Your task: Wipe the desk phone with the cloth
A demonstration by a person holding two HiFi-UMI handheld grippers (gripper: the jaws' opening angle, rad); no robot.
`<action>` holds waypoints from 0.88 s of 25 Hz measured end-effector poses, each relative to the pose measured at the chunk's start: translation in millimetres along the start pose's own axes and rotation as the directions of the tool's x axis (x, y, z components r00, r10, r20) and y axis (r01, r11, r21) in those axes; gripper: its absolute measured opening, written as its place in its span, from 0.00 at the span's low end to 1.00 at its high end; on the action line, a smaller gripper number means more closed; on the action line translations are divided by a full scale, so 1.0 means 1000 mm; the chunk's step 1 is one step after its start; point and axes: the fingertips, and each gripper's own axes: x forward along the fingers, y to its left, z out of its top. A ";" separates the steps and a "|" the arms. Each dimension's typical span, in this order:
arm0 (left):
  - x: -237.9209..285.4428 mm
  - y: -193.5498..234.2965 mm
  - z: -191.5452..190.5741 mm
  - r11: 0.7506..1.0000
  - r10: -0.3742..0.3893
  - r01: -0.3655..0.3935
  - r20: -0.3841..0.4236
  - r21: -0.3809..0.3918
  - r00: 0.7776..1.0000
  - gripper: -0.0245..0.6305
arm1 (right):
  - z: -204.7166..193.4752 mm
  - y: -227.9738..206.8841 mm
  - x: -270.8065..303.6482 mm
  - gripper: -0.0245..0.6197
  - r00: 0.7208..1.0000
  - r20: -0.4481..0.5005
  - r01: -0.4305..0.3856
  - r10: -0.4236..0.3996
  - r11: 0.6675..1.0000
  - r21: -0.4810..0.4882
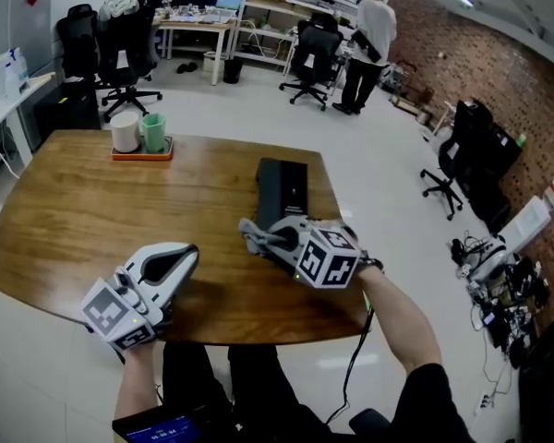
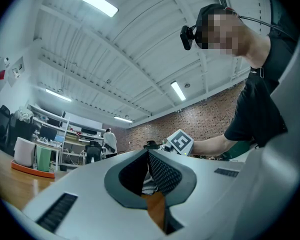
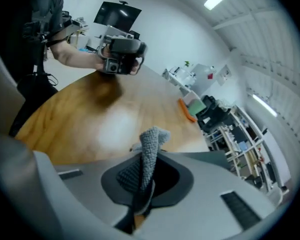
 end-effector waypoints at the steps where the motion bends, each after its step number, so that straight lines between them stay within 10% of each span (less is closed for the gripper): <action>1: 0.000 0.001 0.000 1.000 0.001 -0.001 0.000 0.000 1.000 0.04 | 0.000 -0.017 -0.003 0.08 0.998 0.016 0.055 -0.056 0.998 0.029; 5: -0.001 0.004 -0.004 1.000 0.001 -0.001 0.016 0.000 1.000 0.04 | -0.023 -0.136 -0.013 0.08 0.910 -0.008 0.402 -0.414 0.878 0.262; 9: -0.003 0.005 -0.007 1.000 0.007 -0.007 0.015 -0.003 1.000 0.04 | -0.051 -0.196 0.007 0.08 0.849 -0.106 0.517 -0.517 0.774 0.365; 16: 0.004 -0.007 0.014 0.999 -0.028 0.029 0.064 -0.023 0.998 0.04 | -0.051 -0.148 0.008 0.07 0.894 -0.128 0.448 -0.430 0.866 0.222; 22: 0.002 -0.005 0.013 0.999 -0.026 0.027 0.066 -0.024 0.997 0.04 | -0.034 -0.027 -0.003 0.07 0.979 -0.098 0.185 -0.181 0.982 0.031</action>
